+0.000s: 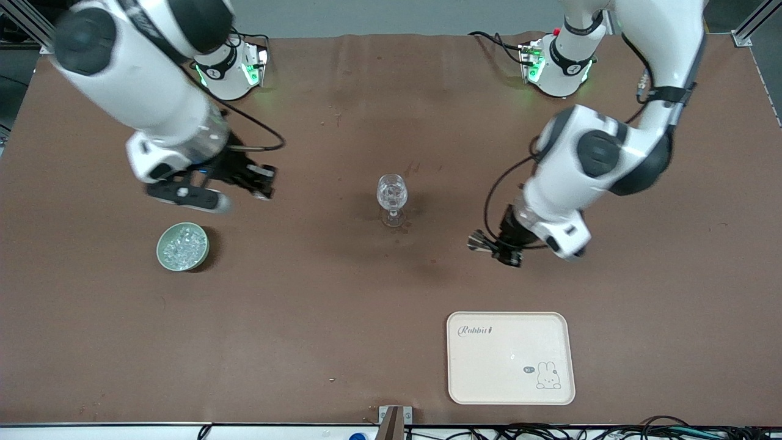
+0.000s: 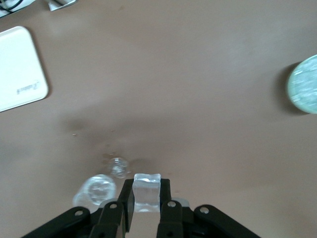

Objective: Pour wine and add ice with both arms
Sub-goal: 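Carry the ice cube to the glass while the left gripper moves the jigger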

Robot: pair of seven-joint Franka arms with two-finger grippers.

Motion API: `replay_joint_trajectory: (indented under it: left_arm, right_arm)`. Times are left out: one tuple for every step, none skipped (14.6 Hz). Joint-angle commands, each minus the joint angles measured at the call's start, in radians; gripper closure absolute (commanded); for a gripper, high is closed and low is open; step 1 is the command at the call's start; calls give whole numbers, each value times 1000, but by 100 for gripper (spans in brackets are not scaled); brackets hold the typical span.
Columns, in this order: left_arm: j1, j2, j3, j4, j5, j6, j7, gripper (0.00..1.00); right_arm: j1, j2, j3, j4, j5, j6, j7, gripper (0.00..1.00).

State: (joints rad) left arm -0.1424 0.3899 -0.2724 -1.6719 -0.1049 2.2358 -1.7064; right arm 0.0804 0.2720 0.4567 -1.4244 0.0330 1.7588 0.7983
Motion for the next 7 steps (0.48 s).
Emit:
replay_joint_trajectory:
  left_arm:
    - [-13, 103, 71, 108, -174, -2, 143, 100]
    - [-16, 169, 91, 179, -206, -2, 151, 100]
    - [-16, 231, 96, 245, -211, -2, 151, 100]
    - [-13, 284, 101, 298, -214, -2, 151, 100]
    - [-8, 326, 114, 343, -234, -1, 155, 100]
    - [-6, 358, 146, 374, -289, 8, 180, 100]
    - [1, 381, 172, 385, -370, 31, 230, 100]
  right_arm:
    - [77, 79, 27, 12, -30, 86, 143, 100]
    - [120, 116, 27, 13, -50, 129, 194, 100]
    - [145, 148, 27, 13, -65, 167, 234, 100]
    - [177, 182, 27, 13, -82, 206, 272, 100]
    - [202, 206, 27, 13, -90, 229, 295, 100]
    - [223, 223, 27, 13, -91, 238, 305, 100]
    - [237, 230, 27, 13, -90, 238, 306, 100]
